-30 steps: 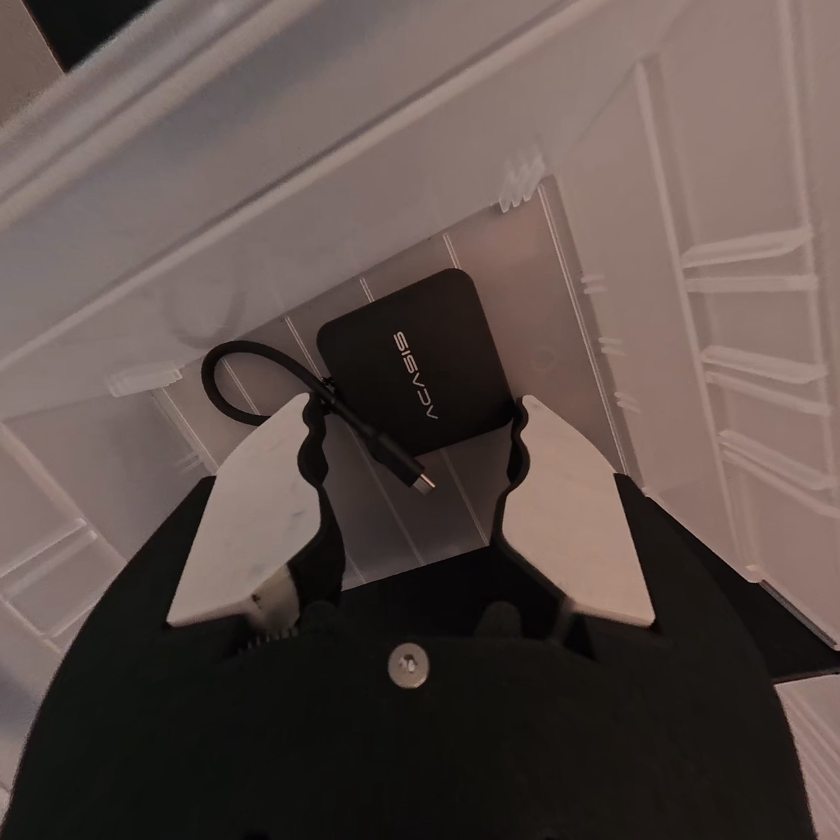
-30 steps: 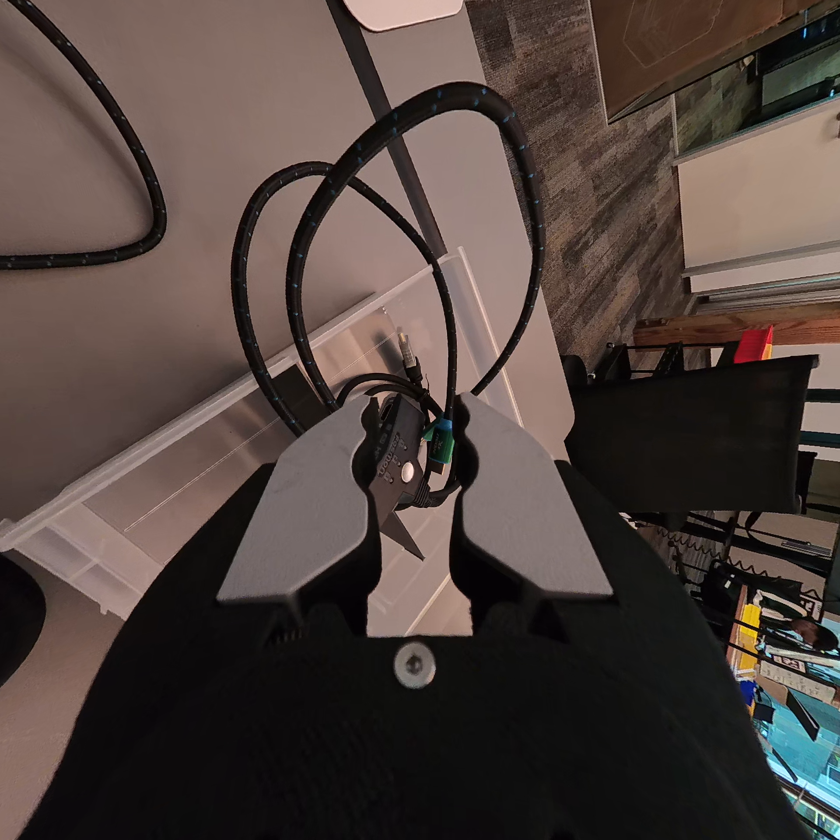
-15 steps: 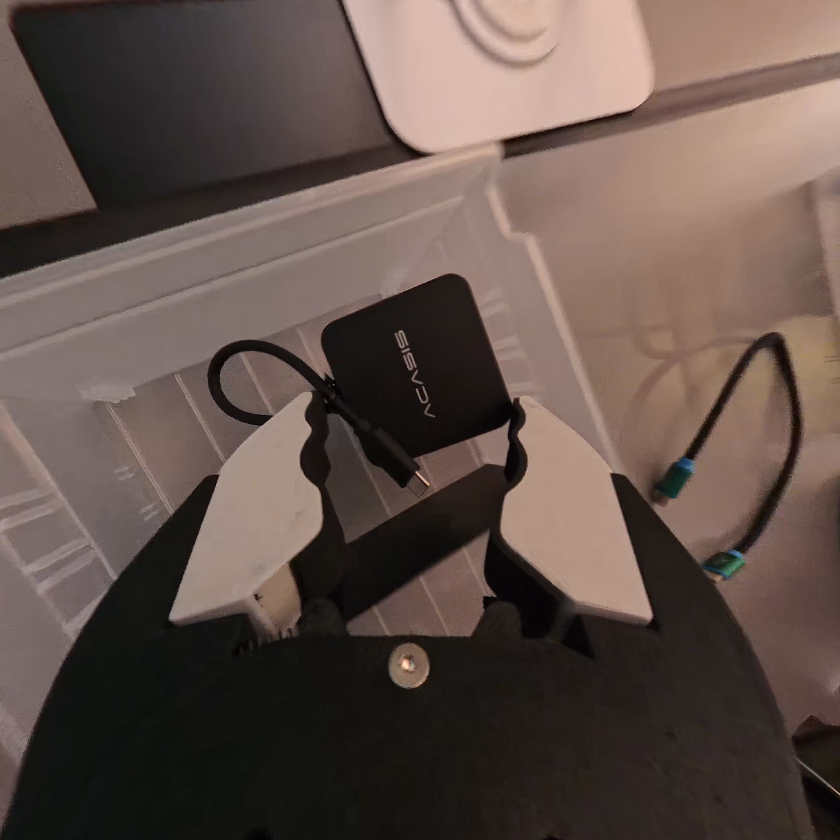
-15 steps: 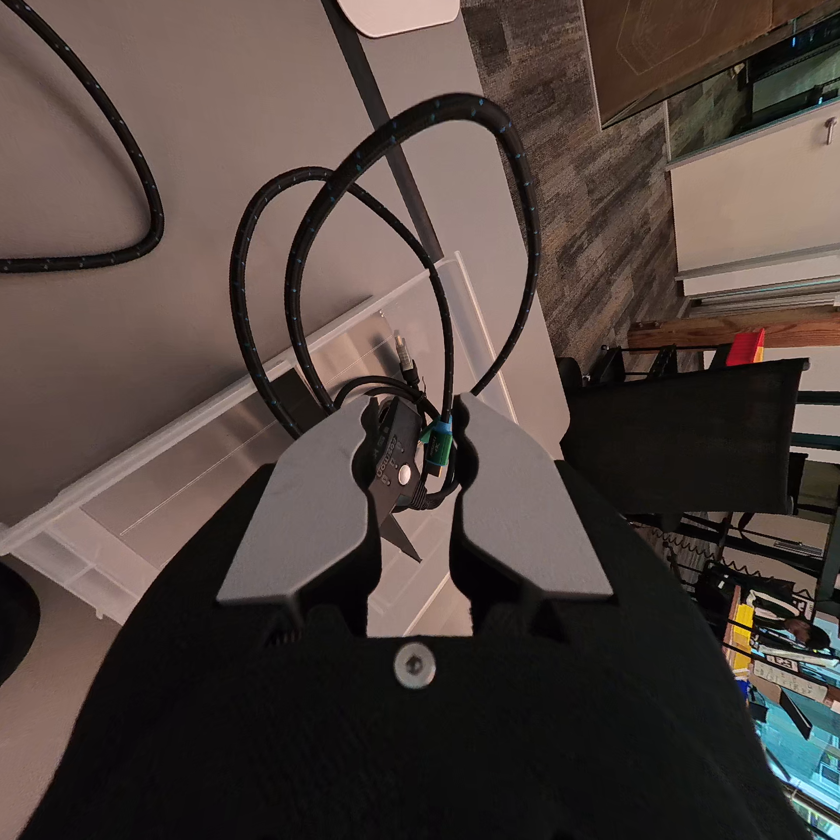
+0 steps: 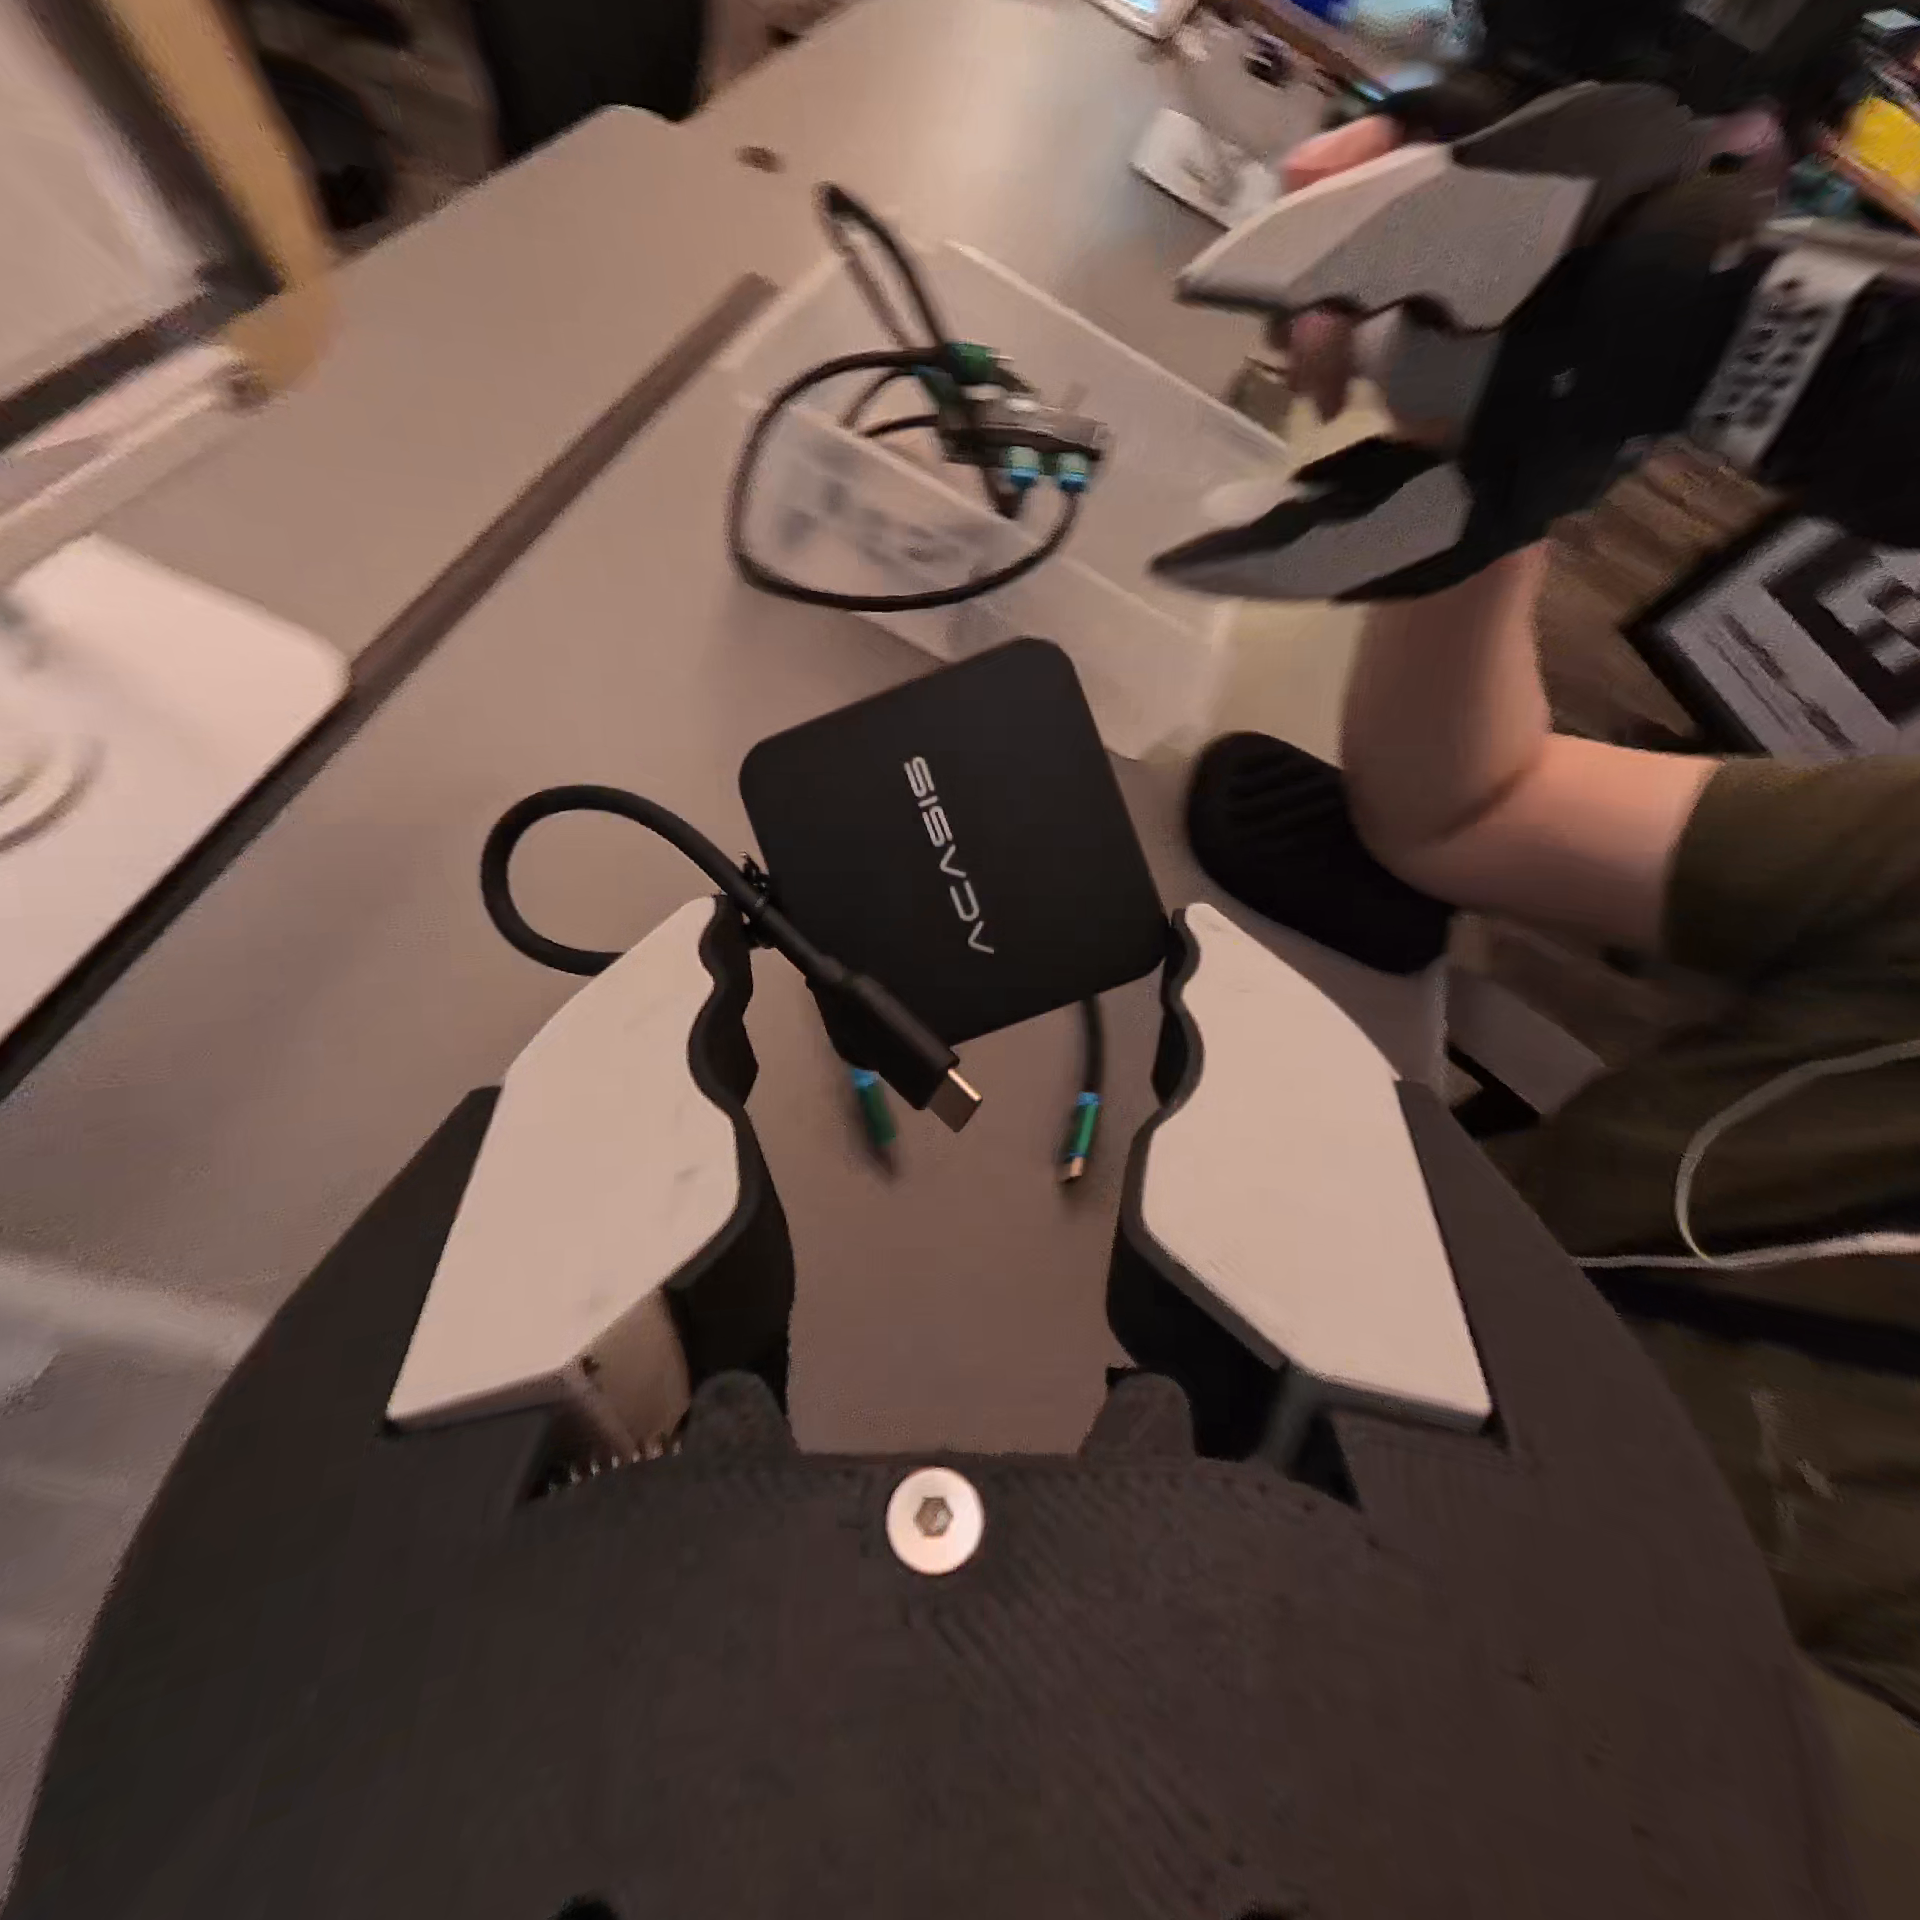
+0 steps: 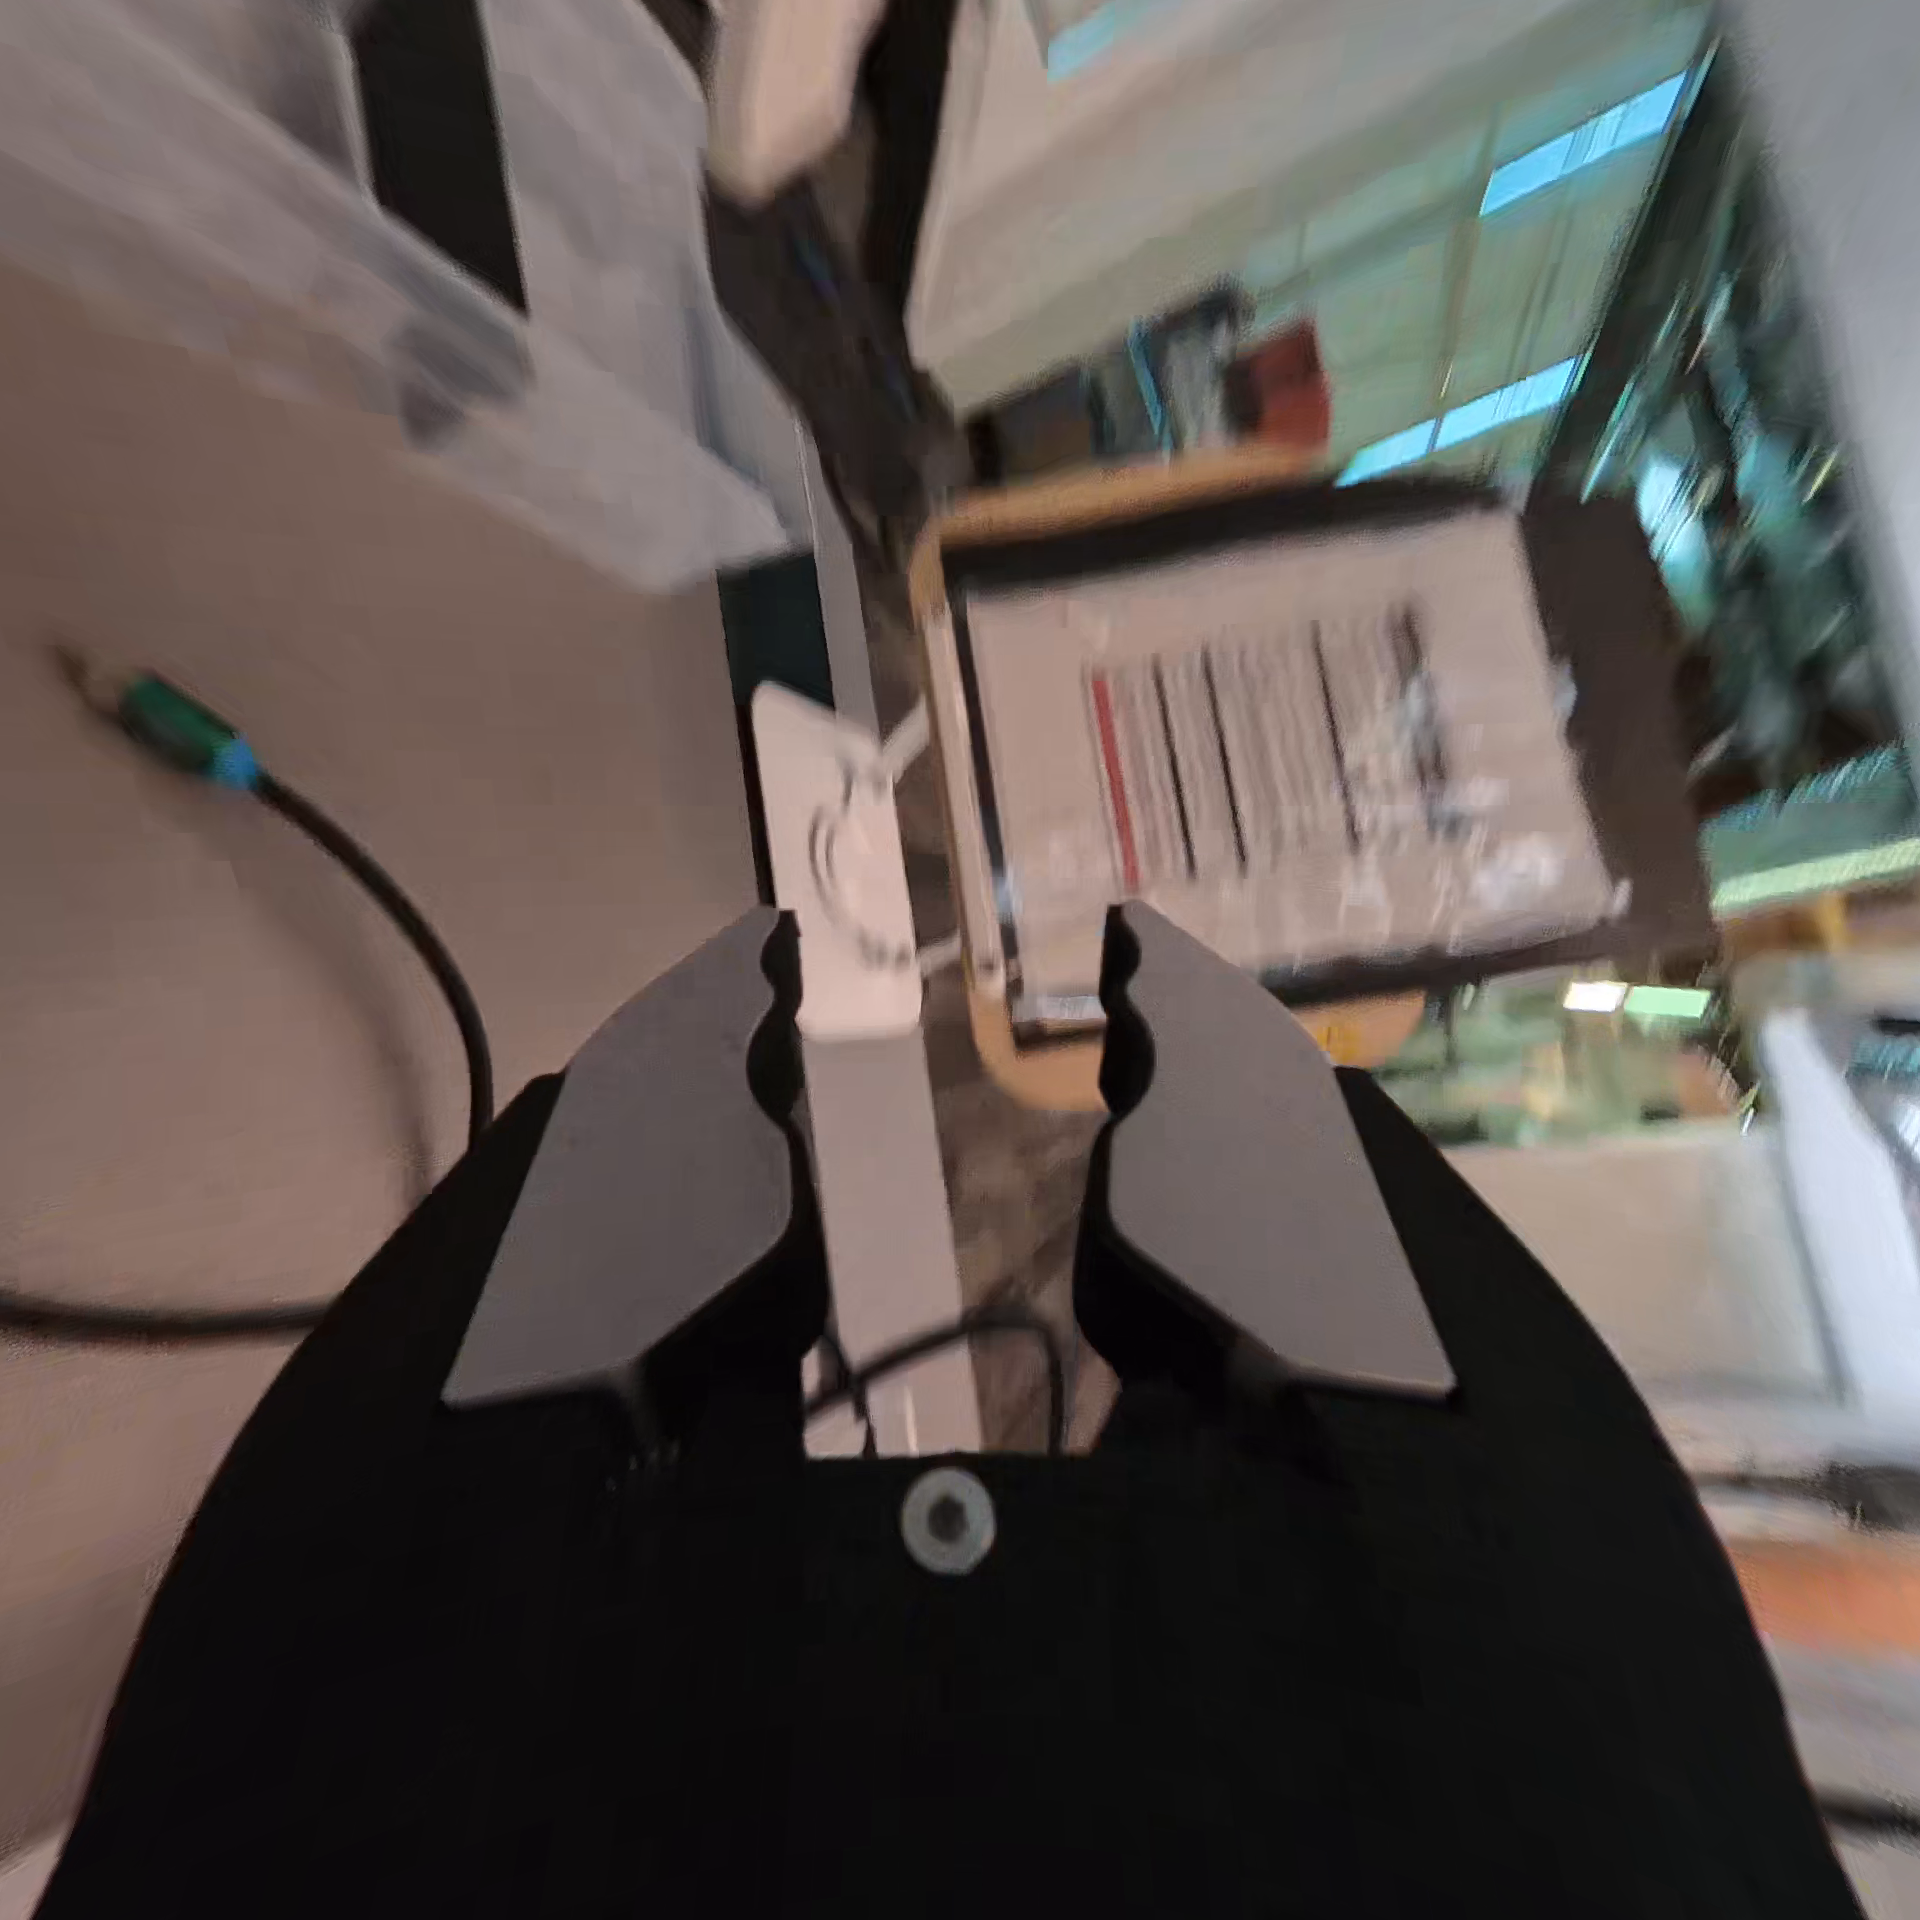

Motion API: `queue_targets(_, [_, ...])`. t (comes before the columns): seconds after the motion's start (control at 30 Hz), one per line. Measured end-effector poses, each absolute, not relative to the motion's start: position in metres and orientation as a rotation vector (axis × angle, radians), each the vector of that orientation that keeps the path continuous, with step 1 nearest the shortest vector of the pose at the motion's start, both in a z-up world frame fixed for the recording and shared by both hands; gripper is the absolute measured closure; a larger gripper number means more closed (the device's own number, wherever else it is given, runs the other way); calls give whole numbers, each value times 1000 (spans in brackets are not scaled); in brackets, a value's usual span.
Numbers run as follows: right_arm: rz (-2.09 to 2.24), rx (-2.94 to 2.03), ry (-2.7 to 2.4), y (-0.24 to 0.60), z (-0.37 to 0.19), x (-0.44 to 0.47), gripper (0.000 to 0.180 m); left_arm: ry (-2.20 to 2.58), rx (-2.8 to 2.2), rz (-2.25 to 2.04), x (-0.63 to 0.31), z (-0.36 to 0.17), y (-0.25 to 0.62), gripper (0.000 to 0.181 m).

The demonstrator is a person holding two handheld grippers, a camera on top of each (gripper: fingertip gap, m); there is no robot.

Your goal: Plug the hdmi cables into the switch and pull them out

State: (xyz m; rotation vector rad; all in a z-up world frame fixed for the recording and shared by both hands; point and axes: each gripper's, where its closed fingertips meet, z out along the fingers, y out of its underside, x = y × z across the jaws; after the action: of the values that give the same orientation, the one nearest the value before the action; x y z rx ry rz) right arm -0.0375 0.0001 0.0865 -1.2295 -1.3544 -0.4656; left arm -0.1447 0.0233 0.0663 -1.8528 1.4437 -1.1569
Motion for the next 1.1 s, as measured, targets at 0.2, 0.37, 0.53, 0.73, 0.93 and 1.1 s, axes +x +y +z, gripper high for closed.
queue_targets(0.2, [-507, -995, -1445, -8, 74, -93, 138, 1641, -1828, -1274, -104, 55, -13, 105])
queue_targets(0.37, [-508, -1064, -1445, 9, 63, -79, 165, 1597, -1712, -1306, -86, 73, -16, 111])
queue_targets(0.53, [-191, -1055, -1249, 5, 95, -60, 165, 1317, -1495, -1292, -113, 125, 8, 102])
queue_targets(0.73, [105, -1043, -1141, -8, 116, -55, 165, 1233, -1292, -1104, -139, 144, 12, 105])
queue_targets(0.93, [1287, -1374, -759, -20, 141, -64, 165, 1316, -1157, -1048, -134, 149, -8, 107])
queue_targets(1.1, [1921, -1346, -352, -11, 151, -56, 165, 1364, -1038, -820, -121, 144, -9, 102])
